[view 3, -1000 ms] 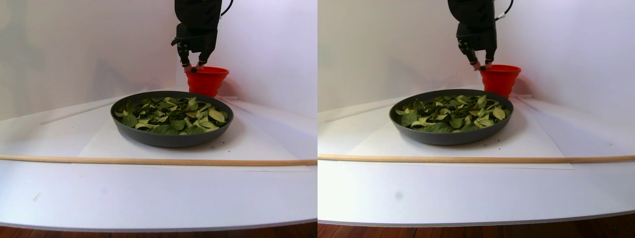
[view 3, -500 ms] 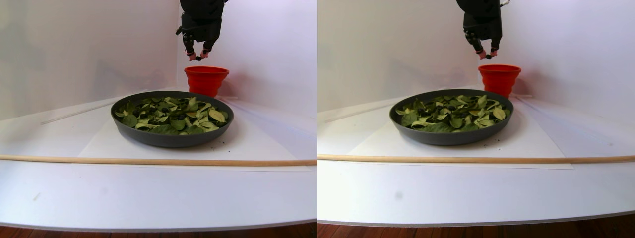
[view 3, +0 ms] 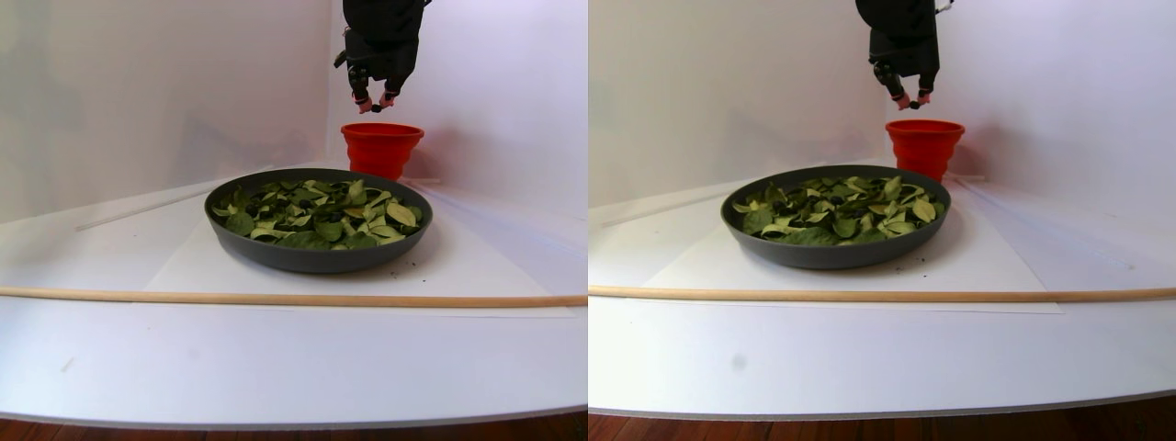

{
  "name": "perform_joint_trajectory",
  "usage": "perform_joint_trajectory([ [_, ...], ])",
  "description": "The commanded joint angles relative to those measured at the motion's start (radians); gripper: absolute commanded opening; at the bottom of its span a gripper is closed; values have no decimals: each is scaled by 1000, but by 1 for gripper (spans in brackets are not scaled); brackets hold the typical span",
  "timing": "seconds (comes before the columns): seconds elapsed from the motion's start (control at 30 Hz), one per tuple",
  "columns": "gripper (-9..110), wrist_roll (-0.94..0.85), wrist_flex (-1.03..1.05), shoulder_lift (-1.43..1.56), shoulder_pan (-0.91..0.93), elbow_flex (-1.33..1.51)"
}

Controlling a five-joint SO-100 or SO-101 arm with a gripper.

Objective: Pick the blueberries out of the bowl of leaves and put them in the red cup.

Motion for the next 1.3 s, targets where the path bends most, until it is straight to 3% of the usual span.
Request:
perform_joint_trajectory([
  [0.0,9,-6,-9,18,37,-95],
  [0.33,17,0,-9,15,37,-101],
  [1.27,15,12,34,262,-63,138],
])
